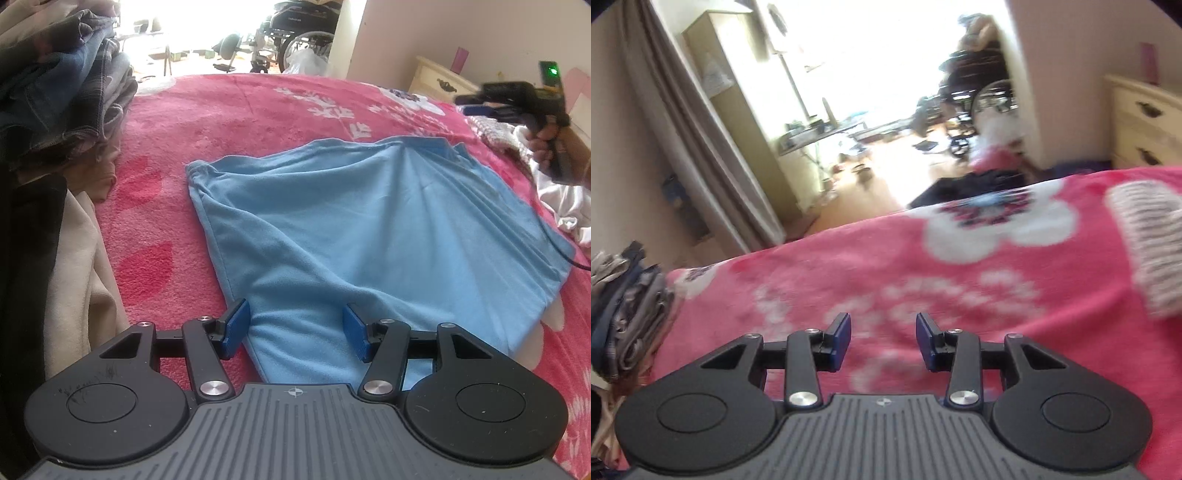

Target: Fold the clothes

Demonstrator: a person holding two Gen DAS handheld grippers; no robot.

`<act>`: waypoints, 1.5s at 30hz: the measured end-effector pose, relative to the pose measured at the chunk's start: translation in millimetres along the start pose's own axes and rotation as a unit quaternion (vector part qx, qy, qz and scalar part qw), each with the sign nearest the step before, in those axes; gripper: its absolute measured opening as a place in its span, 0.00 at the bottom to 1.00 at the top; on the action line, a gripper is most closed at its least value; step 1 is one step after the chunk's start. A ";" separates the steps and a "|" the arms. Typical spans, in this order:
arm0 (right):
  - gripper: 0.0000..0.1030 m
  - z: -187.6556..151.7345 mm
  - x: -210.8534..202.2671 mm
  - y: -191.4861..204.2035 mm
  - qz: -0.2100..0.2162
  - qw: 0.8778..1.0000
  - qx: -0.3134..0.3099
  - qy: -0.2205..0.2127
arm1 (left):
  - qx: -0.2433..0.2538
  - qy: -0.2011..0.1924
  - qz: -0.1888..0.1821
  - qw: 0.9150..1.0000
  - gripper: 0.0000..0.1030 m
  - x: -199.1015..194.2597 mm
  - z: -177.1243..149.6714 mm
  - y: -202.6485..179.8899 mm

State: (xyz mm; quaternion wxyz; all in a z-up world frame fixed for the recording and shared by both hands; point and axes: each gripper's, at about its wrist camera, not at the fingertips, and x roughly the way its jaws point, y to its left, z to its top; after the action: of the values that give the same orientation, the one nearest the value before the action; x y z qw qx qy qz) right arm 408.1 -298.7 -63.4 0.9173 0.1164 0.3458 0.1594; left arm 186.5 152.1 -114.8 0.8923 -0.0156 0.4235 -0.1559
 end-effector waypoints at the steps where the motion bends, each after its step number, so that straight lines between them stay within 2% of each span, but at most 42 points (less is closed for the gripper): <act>1: 0.41 -2.6 -3.9 -2.8 -0.004 1.000 -0.013 0.009 | 0.001 0.000 0.000 1.000 0.55 0.2 0.0 -0.3; 5: 0.40 -17.8 -7.4 -7.9 -0.025 0.996 -0.064 0.053 | 0.004 0.002 0.002 1.000 0.55 0.7 0.3 -1.1; 9: 0.40 -31.7 2.3 -12.3 -0.039 0.993 -0.075 0.078 | 0.005 0.003 0.006 1.000 0.56 1.6 0.7 -2.6; 10: 0.36 -34.3 4.4 -14.0 -0.039 0.993 -0.073 0.079 | 0.005 0.003 0.007 1.000 0.56 1.8 0.6 -2.8; 11: 0.20 -36.9 6.5 -15.6 -0.040 0.993 -0.072 0.081 | 0.006 0.003 0.007 1.000 0.56 1.9 0.5 -3.1; 13: 0.02 -40.0 10.1 -18.4 -0.041 0.994 -0.066 0.080 | 0.006 0.003 0.009 1.000 0.56 2.1 0.3 -3.5; 14: 0.00 -39.8 10.1 -20.1 -0.041 0.995 -0.058 0.075 | 0.007 0.003 0.010 1.000 0.56 2.1 0.2 -3.6; 18: 0.00 -34.4 4.2 -34.7 -0.050 0.998 -0.004 0.035 | 0.007 0.002 0.012 1.000 0.56 0.7 -0.5 -4.2; 21: 0.00 -30.6 4.0 -55.7 -0.066 0.996 0.047 0.025 | 0.008 0.003 0.013 1.000 0.56 0.2 -1.0 -4.5; 24: 0.05 -30.6 5.2 -74.2 -0.022 0.993 0.105 0.044 | 0.008 0.003 0.013 1.000 0.56 0.0 -1.1 -4.4; 25: 0.14 -31.6 4.5 -74.0 -0.011 0.993 0.105 0.050 | 0.008 0.004 0.013 1.000 0.56 0.1 -1.0 -4.6; 26: 0.31 -32.8 3.5 -70.6 -0.006 0.994 0.093 0.052 | 0.008 0.004 0.013 1.000 0.56 0.2 -0.9 -4.7; 28: 0.44 -35.5 4.6 -62.2 -0.002 0.996 0.065 0.059 | 0.009 0.004 0.014 1.000 0.56 0.7 -0.8 -4.8; 30: 0.43 -38.5 10.8 -53.6 -0.003 0.997 0.038 0.072 | 0.010 0.005 0.014 1.000 0.56 0.9 -1.2 -5.3; 31: 0.28 -40.6 14.2 -49.7 -0.005 0.996 0.026 0.080 | 0.011 0.004 0.015 1.000 0.56 1.0 -1.3 -5.7; 32: 0.02 -41.7 17.3 -45.1 -0.013 0.996 0.012 0.085 | 0.011 0.004 0.016 1.000 0.56 1.0 -1.4 -6.0; 34: 0.02 -42.5 13.9 -41.9 -0.024 0.997 0.005 0.070 | 0.007 0.003 0.017 1.000 0.56 1.6 -1.7 -6.0; 37: 0.02 -39.3 0.2 -53.8 -0.023 0.999 0.037 0.029 | 0.004 0.003 0.018 1.000 0.56 1.4 -1.6 -6.6; 45: 0.02 -48.8 6.7 -82.1 -0.063 0.993 0.088 0.043 | 0.007 0.005 0.018 1.000 0.57 2.8 -0.3 -6.2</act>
State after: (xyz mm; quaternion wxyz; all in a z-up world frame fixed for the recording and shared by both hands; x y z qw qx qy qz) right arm 397.5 -366.9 -129.7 0.8959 0.1675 0.4044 0.0757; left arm 186.2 145.4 -116.1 0.8928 -0.0013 0.4273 -0.1429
